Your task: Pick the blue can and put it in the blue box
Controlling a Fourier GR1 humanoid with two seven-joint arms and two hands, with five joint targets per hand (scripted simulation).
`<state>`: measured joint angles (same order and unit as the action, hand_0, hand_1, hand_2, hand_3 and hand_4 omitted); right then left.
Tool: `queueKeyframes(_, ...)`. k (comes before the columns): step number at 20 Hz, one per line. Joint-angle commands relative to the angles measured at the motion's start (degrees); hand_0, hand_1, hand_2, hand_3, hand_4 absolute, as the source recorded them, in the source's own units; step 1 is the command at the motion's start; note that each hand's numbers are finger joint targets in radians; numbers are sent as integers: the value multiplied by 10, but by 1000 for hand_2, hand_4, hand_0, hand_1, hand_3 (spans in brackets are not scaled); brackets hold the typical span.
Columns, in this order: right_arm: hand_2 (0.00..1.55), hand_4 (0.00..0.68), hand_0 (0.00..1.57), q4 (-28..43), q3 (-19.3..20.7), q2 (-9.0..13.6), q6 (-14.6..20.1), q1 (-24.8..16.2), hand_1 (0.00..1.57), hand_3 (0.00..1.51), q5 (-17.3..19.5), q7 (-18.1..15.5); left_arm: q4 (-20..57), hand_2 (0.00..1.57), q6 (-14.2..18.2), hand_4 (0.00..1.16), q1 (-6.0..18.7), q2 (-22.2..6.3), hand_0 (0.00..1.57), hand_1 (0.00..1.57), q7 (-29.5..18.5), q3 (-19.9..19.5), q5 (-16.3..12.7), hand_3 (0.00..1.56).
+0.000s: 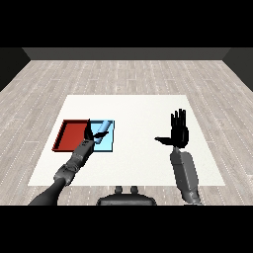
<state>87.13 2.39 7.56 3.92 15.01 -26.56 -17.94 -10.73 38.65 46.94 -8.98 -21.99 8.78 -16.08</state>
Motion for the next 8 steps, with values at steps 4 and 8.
queueKeyframes(4,0,0,0,-12,-12,6,-19,-7,0,0,10,-5,-158,0,-132,0,-19,19,0,0,-174,-34,-42,0)
queueKeyframes(8,0,0,0,-18,-20,10,-30,-22,0,0,17,-3,-256,0,-204,0,-100,18,0,0,-224,-17,-51,0)
